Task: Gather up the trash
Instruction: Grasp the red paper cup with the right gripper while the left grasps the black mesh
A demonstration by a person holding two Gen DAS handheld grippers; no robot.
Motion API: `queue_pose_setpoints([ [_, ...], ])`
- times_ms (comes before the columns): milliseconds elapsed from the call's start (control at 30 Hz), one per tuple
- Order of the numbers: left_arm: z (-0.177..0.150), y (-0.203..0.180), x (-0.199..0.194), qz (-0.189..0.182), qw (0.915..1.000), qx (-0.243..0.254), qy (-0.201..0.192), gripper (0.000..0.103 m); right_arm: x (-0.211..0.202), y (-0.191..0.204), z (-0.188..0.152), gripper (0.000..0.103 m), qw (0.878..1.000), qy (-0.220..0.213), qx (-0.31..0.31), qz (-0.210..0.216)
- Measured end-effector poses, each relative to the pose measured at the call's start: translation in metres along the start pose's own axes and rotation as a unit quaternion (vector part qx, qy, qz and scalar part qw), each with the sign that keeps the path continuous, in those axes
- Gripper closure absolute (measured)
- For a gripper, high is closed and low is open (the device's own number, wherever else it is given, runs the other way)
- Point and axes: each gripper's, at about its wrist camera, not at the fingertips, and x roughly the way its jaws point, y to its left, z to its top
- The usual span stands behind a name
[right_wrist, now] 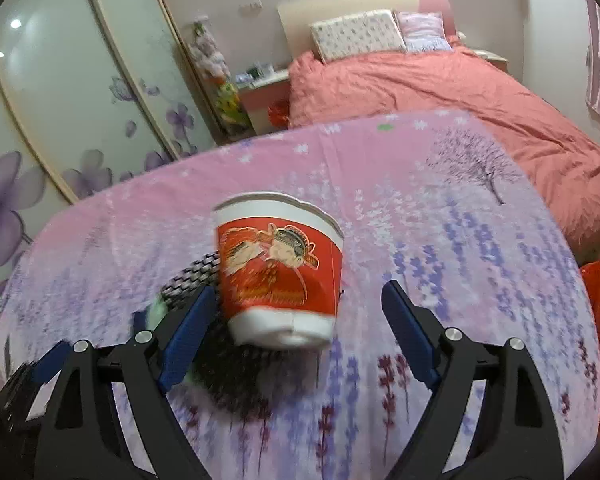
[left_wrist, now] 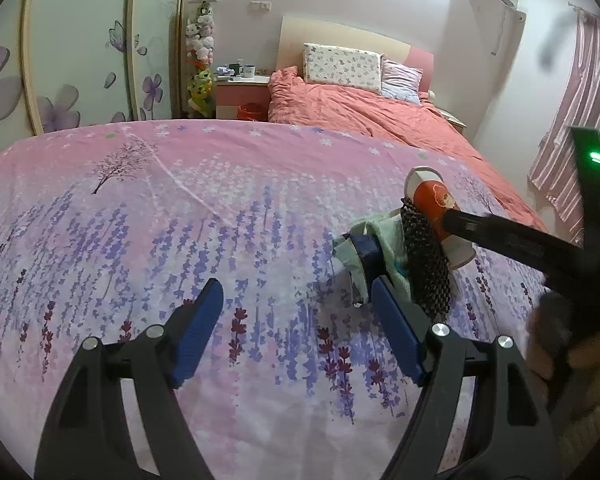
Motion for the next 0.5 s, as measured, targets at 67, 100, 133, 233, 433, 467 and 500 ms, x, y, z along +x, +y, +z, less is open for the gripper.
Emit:
queue_pose_setpoints([
  [67, 0.0, -0.002, 0.003, -0.005, 1.0, 0.001, 0.002, 0.027, 0.011, -0.002, 0.001, 0.035, 1.0, 0.014, 0.002, -0.006],
  [100, 0.001, -0.002, 0.005, -0.009, 1.0, 0.001, 0.003, 0.028, 0.014, -0.006, 0.0, 0.036, 1.0, 0.021, 0.006, -0.016],
  [133, 0.002, -0.002, 0.008, -0.014, 0.9999, 0.001, 0.003, 0.027, 0.01, -0.009, -0.002, 0.036, 1.0, 0.014, 0.008, -0.016],
  [233, 0.007, -0.011, 0.017, -0.024, 0.9997, 0.002, 0.007, 0.027, -0.001, -0.02, -0.011, 0.036, 0.998, 0.001, 0.002, -0.055],
  [433, 0.022, -0.036, 0.037, -0.032, 0.9993, 0.019, 0.009, 0.027, -0.025, -0.055, -0.027, 0.036, 0.995, -0.008, 0.018, -0.094],
  [467, 0.026, -0.041, 0.04, -0.027, 0.9993, 0.025, 0.006, 0.027, -0.028, -0.06, -0.029, 0.036, 0.995, -0.008, 0.019, -0.095],
  [500, 0.03, -0.044, 0.044, -0.021, 0.9993, 0.031, 0.005, 0.027, -0.032, -0.063, -0.031, 0.036, 0.995, -0.008, 0.02, -0.096],
])
